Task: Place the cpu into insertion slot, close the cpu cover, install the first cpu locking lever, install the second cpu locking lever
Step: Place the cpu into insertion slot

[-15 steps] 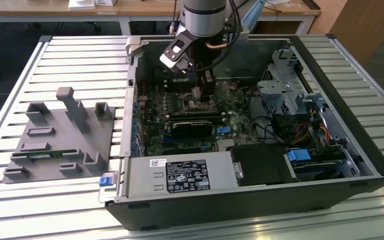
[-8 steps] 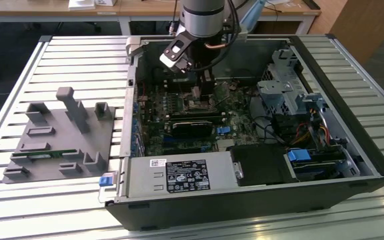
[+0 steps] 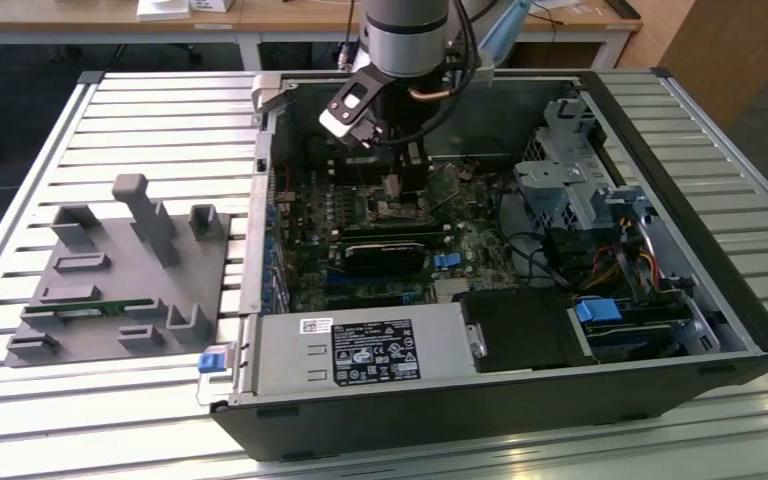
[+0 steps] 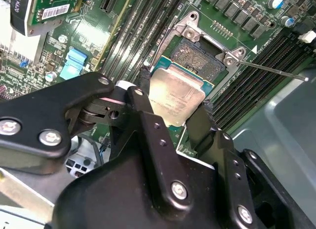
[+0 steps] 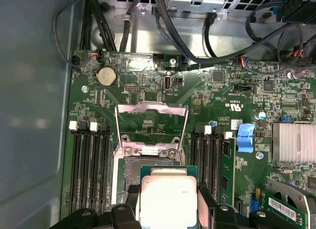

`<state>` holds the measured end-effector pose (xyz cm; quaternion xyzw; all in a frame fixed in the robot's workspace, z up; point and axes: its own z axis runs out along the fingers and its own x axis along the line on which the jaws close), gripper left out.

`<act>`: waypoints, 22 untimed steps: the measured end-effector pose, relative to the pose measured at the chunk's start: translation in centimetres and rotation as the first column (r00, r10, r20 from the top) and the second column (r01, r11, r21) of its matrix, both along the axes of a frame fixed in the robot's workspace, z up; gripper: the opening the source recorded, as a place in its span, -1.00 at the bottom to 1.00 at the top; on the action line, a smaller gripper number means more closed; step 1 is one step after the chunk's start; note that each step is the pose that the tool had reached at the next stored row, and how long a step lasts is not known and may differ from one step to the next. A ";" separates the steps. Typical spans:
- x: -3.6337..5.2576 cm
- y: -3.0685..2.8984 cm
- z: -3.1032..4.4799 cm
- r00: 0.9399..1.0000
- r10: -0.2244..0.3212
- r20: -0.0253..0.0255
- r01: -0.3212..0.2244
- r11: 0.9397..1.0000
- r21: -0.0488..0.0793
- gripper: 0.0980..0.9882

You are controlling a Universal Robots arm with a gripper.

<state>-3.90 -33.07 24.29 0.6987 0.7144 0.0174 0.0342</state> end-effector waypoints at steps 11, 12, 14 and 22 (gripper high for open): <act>0.00 0.02 -0.41 1.000 0.000 0.000 0.000 1.000 0.001 0.00; 0.00 0.02 -0.45 1.000 0.000 0.000 0.000 1.000 0.001 0.00; 0.00 0.02 -0.53 1.000 0.000 0.000 0.000 1.000 0.000 0.00; -0.01 0.04 -0.75 1.000 0.000 0.000 0.000 1.000 0.000 0.00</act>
